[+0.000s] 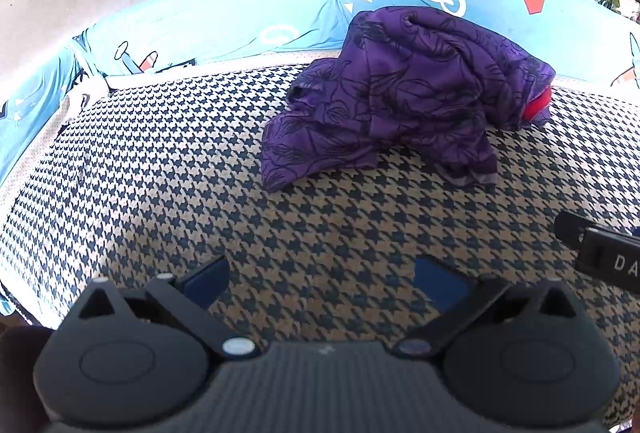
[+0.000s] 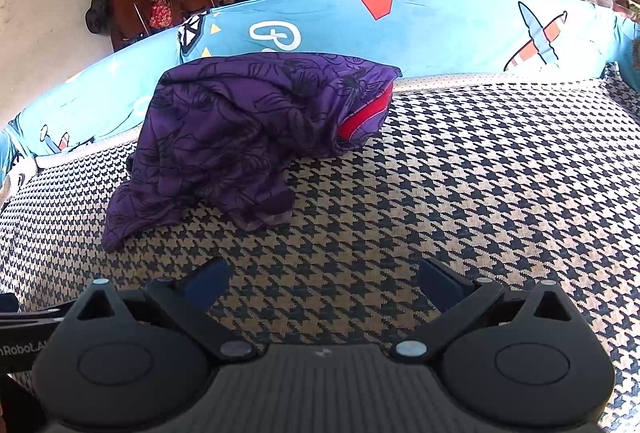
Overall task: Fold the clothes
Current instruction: 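Move both tools toward the crumpled purple floral garment on the sofa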
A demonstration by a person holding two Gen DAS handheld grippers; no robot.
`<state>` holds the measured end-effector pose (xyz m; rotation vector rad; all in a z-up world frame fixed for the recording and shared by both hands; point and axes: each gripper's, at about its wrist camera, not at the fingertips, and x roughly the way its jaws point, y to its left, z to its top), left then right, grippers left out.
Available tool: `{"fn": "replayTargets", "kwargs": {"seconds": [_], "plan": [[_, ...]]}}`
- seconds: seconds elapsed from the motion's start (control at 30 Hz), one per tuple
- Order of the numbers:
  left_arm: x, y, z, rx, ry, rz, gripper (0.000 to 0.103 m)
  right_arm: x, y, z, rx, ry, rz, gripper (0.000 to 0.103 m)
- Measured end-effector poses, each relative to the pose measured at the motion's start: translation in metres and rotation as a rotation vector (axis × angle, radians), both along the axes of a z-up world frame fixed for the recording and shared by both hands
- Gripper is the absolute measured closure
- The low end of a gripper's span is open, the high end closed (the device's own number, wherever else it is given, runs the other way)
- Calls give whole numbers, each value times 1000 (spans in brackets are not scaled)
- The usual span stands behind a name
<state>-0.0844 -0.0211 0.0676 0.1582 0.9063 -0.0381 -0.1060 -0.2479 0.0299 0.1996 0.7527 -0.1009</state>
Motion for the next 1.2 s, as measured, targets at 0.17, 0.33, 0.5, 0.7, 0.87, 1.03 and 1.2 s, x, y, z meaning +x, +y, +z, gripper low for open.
{"fn": "replayTargets", "kwargs": {"seconds": [0.17,0.33,0.5,0.7,0.87,1.03,1.2], "plan": [[-1,-1,0,4,-2,3,0,-1,0,1,-3,-5,0,1],[0,-1,-1,4,-8,4,0,-1,0,2,-9,-4,-7,3],[0,0,-2,-4,-10,8,0,1,0,1,-14,1,-13,4],[1,1,-3,-20,-9,3,0,3,1,0,-19,5,-12,4],[2,1,-4,-20,-8,13,0,3,1,0,-21,8,-16,4],[2,2,-5,-24,-15,17,0,3,1,0,-28,8,-23,5],[1,1,-5,-19,-21,10,0,3,1,0,-35,8,-30,8]]}}
